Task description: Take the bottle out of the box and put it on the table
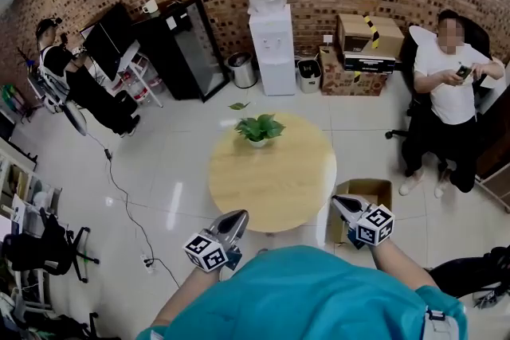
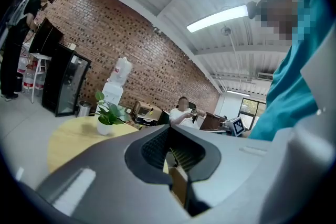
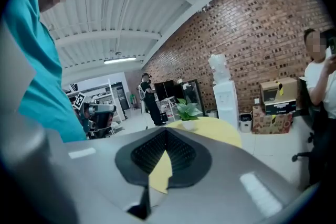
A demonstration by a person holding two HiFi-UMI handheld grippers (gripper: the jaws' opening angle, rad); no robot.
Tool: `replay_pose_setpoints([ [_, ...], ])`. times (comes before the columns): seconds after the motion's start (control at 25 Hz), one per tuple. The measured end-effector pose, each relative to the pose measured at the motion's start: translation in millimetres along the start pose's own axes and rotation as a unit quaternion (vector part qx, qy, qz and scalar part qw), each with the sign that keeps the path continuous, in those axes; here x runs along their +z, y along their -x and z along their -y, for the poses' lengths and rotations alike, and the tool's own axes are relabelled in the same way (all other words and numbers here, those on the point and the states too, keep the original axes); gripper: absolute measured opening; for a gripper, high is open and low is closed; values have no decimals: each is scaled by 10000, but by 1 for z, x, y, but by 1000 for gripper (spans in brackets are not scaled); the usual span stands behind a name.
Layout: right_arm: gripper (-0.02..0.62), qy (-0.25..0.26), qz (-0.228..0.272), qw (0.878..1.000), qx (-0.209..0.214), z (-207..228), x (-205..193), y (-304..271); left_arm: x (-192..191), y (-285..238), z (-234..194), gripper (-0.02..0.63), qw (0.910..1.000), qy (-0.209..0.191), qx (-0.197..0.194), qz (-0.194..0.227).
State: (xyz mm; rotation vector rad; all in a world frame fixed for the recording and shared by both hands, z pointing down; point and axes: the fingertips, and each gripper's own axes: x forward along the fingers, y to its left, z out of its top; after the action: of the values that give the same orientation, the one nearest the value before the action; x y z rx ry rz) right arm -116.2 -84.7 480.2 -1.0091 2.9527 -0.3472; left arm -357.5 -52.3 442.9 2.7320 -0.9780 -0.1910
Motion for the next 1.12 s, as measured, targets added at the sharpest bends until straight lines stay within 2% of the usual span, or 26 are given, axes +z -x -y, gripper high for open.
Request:
replay_pose_setpoints([
  [0.12, 2, -194, -21, 9995, -253, 14, 21, -37, 27, -10, -45, 0, 9999, 92, -126, -75],
  [0.28, 2, -322, -197, 9949, -937, 21, 79, -98, 83, -31, -104, 0, 9970, 174, -633, -422],
  [0.36, 2, -475, -249, 9903, -1279, 45, 103, -110, 101, -63, -123, 0, 9937, 184, -889, -663],
  [0.44, 2, -673, -245, 9840, -1630, 88, 111, -96, 101, -116, -119, 0, 9882, 211, -1264, -840],
  [0.6, 2, -905, -113, 9673, -2368, 160, 85, -38, 54, -217, -92, 0, 9695, 142, -2085, -1283],
  [0.76, 2, -874, 78, 9537, -2877, 205, 64, 42, 11, -293, -36, 2, 9496, -119, -2544, -1826],
  [0.92, 2, -910, 234, 9443, -3153, 241, 41, 130, -28, -368, 40, 2, 9311, -374, -2697, -2429],
  [1.04, 3, -1009, 236, 9416, -3203, 276, -7, 181, -94, -425, 83, 2, 9180, -447, -2596, -2963],
  [1.12, 10, -1107, 170, 9377, -3288, 305, -43, 210, -150, -459, 107, 2, 9046, -568, -2589, -3338],
])
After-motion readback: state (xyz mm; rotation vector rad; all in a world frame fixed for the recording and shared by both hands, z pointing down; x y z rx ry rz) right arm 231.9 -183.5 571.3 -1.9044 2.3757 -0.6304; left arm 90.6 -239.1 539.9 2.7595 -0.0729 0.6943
